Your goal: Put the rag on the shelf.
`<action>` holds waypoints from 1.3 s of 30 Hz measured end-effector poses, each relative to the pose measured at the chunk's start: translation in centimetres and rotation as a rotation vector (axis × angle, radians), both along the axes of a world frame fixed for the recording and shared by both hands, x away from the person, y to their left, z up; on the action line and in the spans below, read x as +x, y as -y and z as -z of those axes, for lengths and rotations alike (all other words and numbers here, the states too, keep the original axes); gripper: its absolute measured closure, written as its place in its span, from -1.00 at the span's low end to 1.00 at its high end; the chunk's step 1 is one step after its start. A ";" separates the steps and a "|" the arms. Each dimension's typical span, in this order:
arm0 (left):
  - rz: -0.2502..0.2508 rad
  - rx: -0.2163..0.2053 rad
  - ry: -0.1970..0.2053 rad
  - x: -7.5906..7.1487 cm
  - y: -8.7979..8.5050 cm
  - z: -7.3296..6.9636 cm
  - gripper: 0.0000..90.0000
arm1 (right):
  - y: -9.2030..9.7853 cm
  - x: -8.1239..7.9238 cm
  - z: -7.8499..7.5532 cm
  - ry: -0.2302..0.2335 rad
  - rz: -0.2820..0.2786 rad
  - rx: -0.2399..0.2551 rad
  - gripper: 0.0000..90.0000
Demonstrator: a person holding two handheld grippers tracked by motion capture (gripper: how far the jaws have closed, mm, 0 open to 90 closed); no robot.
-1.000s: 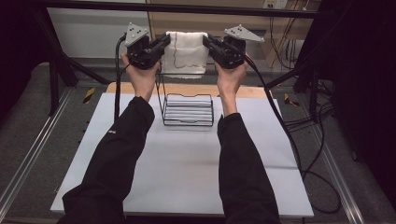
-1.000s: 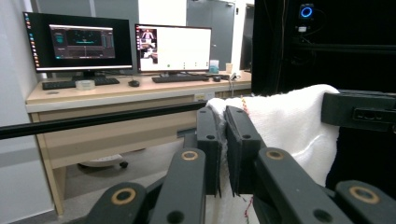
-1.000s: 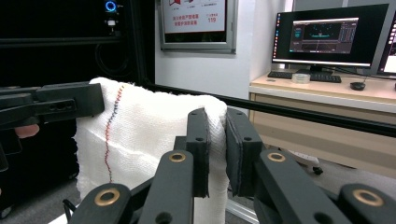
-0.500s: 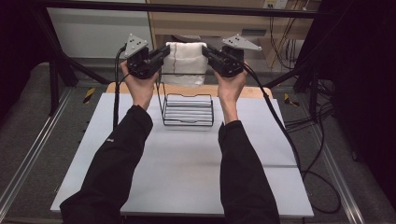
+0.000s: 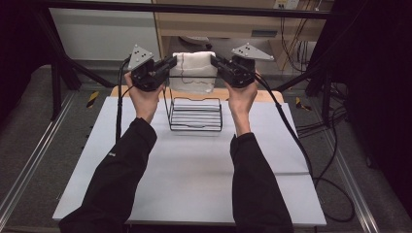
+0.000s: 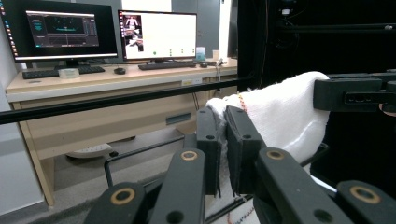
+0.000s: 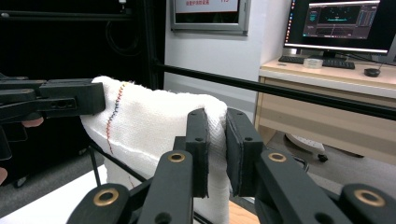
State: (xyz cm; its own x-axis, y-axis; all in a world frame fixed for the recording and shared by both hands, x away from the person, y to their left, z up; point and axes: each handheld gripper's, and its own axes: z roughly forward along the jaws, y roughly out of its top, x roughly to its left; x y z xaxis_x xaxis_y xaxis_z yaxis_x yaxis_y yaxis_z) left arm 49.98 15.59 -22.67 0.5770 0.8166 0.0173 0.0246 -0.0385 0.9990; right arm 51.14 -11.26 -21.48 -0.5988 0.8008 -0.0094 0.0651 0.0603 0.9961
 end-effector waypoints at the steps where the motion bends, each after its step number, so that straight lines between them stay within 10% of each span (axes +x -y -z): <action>1: 0.001 0.002 -0.001 -0.1 -0.1 0.0 0.87 | 0.0 -0.1 0.0 0.000 -0.003 -0.003 0.79; 20: 0.025 0.015 0.005 -2.3 -0.9 1.5 0.85 | 0.0 -2.3 1.5 0.020 -0.058 -0.025 0.79; 39: 0.030 0.059 -0.080 -3.7 -1.1 2.5 0.80 | 0.2 -3.7 3.1 -0.026 -0.098 -0.063 0.78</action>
